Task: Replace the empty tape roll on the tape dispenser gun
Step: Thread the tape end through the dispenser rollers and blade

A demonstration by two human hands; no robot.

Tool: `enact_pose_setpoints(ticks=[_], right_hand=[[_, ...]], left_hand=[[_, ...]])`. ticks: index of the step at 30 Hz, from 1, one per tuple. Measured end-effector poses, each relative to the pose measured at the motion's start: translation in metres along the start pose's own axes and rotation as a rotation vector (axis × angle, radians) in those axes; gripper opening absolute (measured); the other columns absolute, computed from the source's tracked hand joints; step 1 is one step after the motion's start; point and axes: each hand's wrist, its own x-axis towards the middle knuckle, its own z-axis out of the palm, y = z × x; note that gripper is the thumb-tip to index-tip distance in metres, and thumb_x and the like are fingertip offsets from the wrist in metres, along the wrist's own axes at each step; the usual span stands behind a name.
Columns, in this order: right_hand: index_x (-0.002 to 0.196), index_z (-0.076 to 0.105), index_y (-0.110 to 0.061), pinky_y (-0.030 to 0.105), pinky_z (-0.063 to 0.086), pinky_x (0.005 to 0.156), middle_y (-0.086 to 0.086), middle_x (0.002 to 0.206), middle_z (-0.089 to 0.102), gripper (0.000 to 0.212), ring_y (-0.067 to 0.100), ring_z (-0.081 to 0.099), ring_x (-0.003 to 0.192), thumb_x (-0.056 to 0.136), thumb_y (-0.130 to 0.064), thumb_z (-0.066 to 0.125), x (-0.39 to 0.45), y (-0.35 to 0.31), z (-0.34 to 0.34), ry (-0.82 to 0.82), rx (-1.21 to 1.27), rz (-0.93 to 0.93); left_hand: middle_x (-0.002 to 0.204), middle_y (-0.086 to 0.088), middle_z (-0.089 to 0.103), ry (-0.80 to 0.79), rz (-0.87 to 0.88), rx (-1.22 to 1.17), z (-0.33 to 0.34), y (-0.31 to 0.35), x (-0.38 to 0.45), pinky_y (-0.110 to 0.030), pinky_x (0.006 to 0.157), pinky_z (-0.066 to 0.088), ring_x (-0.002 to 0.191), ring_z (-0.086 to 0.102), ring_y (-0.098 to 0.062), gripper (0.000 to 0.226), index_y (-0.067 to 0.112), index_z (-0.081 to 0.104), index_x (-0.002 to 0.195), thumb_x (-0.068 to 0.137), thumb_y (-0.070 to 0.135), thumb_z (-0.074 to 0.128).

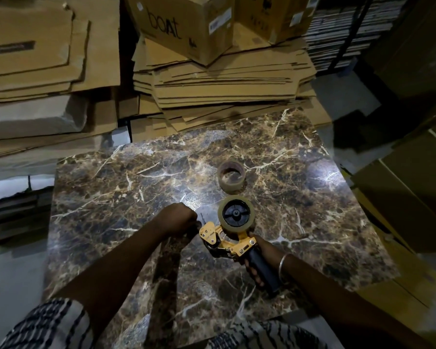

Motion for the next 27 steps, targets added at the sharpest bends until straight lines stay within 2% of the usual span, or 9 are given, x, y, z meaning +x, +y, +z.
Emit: enact_pose_setpoints(ticks=[4, 7, 9, 11, 13, 15, 16, 20, 27], right_hand=[[0.076, 0.077, -0.011, 0.028, 0.045, 0.056, 0.013, 0.068, 0.062, 0.068, 0.024, 0.055, 0.056, 0.094, -0.066, 0.041, 0.002, 0.002, -0.003, 0.003, -0.054, 0.020], [0.069, 0.077, -0.012, 0.024, 0.046, 0.050, 0.010, 0.058, 0.063, 0.073, 0.022, 0.056, 0.047, 0.092, -0.070, 0.040, 0.005, 0.004, -0.004, -0.008, -0.056, 0.049], [0.068, 0.075, -0.009, 0.022, 0.047, 0.046, 0.009, 0.054, 0.063, 0.076, 0.020, 0.057, 0.042, 0.094, -0.070, 0.037, 0.005, 0.006, -0.005, -0.050, -0.042, 0.062], [0.079, 0.073, -0.007, 0.026, 0.048, 0.051, 0.011, 0.060, 0.064, 0.071, 0.022, 0.058, 0.049, 0.098, -0.064, 0.035, 0.006, 0.005, -0.003, -0.063, -0.028, 0.042], [0.101, 0.071, -0.007, 0.031, 0.049, 0.066, 0.014, 0.080, 0.067, 0.059, 0.023, 0.060, 0.068, 0.102, -0.053, 0.034, 0.009, 0.003, -0.002, 0.002, 0.000, -0.028], [0.114, 0.068, -0.004, 0.032, 0.048, 0.071, 0.015, 0.090, 0.065, 0.058, 0.025, 0.058, 0.077, 0.104, -0.049, 0.034, 0.012, 0.003, -0.002, 0.019, 0.015, -0.051], [0.111, 0.069, -0.004, 0.033, 0.047, 0.069, 0.015, 0.087, 0.064, 0.060, 0.025, 0.057, 0.073, 0.103, -0.052, 0.034, 0.013, 0.004, -0.002, 0.015, 0.006, -0.037], [0.093, 0.072, -0.008, 0.032, 0.046, 0.061, 0.012, 0.073, 0.064, 0.061, 0.024, 0.056, 0.062, 0.099, -0.059, 0.038, 0.017, 0.006, -0.006, 0.032, -0.030, -0.002], [0.072, 0.075, -0.010, 0.028, 0.044, 0.050, 0.010, 0.058, 0.061, 0.073, 0.022, 0.054, 0.047, 0.094, -0.069, 0.038, 0.012, 0.003, -0.009, -0.052, -0.073, 0.054]], left_hand=[[0.085, -0.013, 0.076, -0.063, 0.022, -0.313, -0.001, -0.010, 0.003, -0.028, 0.067, 0.044, 0.073, 0.067, -0.018, 0.023, 0.005, 0.076, 0.083, 0.089, 0.025, 0.067], [0.078, -0.011, 0.077, -0.062, 0.030, -0.417, -0.005, -0.010, 0.006, -0.021, 0.061, 0.044, 0.051, 0.055, 0.006, 0.016, 0.004, 0.077, 0.077, 0.086, 0.016, 0.070], [0.075, -0.009, 0.077, -0.064, 0.001, -0.415, -0.012, -0.009, 0.010, -0.012, 0.054, 0.038, 0.047, 0.055, 0.006, 0.013, 0.005, 0.079, 0.078, 0.083, 0.015, 0.072], [0.062, -0.004, 0.068, -0.091, -0.062, -0.372, -0.020, -0.009, 0.013, -0.019, 0.052, 0.036, 0.049, 0.053, -0.007, 0.020, 0.007, 0.079, 0.076, 0.079, 0.027, 0.077], [0.049, 0.005, 0.059, -0.163, -0.142, -0.388, -0.024, -0.006, 0.014, -0.022, 0.054, 0.039, 0.044, 0.051, -0.006, 0.027, 0.010, 0.079, 0.071, 0.077, 0.037, 0.080], [0.040, 0.012, 0.058, -0.227, -0.216, -0.516, -0.023, -0.003, 0.015, -0.016, 0.046, 0.042, 0.034, 0.052, 0.001, 0.023, 0.017, 0.074, 0.060, 0.080, 0.027, 0.080], [0.039, 0.009, 0.060, -0.266, -0.261, -0.605, -0.022, -0.002, 0.015, -0.014, 0.041, 0.041, 0.033, 0.055, 0.000, 0.023, 0.017, 0.073, 0.059, 0.082, 0.018, 0.077], [0.056, -0.010, 0.069, -0.416, -0.365, -0.869, -0.027, 0.002, 0.013, -0.019, 0.043, 0.048, 0.043, 0.063, -0.012, 0.012, -0.007, 0.074, 0.093, 0.089, -0.003, 0.063], [0.056, -0.004, 0.071, -0.428, -0.436, -1.092, -0.037, 0.014, 0.020, -0.019, 0.046, 0.053, 0.050, 0.069, -0.009, 0.019, -0.007, 0.069, 0.105, 0.093, -0.001, 0.055]])
